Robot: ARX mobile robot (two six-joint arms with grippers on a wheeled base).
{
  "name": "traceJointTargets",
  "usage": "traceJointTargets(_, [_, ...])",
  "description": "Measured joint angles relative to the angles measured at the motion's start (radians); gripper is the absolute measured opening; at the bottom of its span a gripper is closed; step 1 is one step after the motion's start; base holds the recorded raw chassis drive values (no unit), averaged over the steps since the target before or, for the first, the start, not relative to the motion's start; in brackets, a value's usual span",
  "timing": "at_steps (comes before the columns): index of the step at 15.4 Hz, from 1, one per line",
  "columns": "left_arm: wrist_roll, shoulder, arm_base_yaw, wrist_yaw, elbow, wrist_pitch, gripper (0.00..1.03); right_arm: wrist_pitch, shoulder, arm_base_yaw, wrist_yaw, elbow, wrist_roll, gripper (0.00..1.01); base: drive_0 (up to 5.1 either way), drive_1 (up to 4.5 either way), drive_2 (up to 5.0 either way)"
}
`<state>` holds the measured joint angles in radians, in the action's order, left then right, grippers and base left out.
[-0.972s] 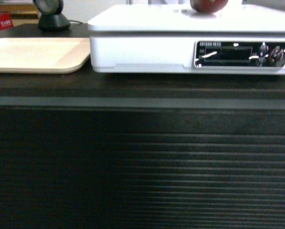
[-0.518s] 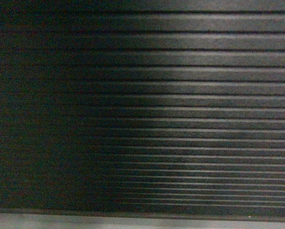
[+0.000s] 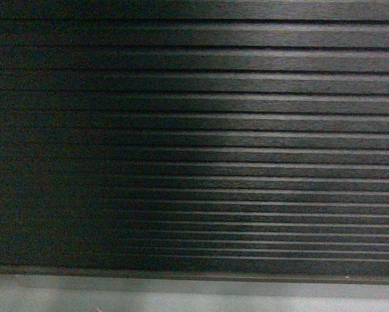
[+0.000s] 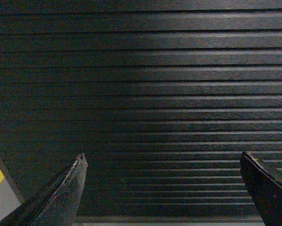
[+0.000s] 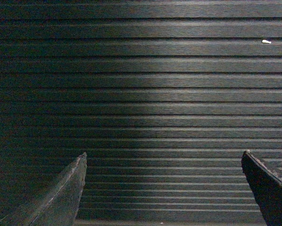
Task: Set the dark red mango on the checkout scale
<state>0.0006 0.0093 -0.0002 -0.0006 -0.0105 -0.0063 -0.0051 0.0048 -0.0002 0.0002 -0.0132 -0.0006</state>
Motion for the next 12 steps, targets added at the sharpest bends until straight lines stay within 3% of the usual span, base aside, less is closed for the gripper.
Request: traceJointTargets(12, [0.0,0.0,0.0,0.0,0.0,0.0,0.98,0.0,0.0,0.0,0.0,0.0,0.0,0.98,0.0,0.0,0.0])
